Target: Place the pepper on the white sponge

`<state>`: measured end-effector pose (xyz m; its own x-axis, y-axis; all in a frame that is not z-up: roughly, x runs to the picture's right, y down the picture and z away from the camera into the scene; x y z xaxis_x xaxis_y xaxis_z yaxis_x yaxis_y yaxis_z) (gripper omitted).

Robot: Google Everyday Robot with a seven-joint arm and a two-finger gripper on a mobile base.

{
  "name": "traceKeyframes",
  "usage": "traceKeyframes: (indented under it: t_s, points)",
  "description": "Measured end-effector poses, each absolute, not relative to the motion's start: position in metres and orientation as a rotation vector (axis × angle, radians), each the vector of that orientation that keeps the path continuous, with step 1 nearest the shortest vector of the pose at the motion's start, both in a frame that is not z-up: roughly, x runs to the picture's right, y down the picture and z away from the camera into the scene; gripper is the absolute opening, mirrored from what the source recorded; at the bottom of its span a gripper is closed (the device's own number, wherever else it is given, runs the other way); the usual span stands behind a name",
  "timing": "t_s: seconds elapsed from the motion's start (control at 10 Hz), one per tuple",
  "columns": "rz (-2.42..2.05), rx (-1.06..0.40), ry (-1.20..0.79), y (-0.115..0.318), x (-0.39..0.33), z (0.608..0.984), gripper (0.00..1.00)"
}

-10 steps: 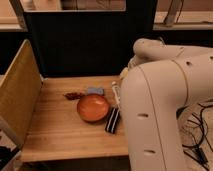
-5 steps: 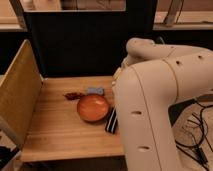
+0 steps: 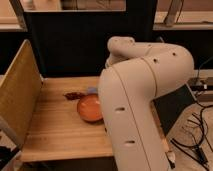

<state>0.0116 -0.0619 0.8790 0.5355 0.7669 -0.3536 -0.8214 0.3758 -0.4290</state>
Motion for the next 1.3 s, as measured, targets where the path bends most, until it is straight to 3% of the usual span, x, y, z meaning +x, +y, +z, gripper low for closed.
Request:
traceKeyframes:
  t_s: [0.8,1.3]
  points:
    - [0.524,-0.806,0.025,0.011,-0.142,0.870,0.68]
    - [0.516,-0.813,0.024,0.014,-0.144,0.871,0.68]
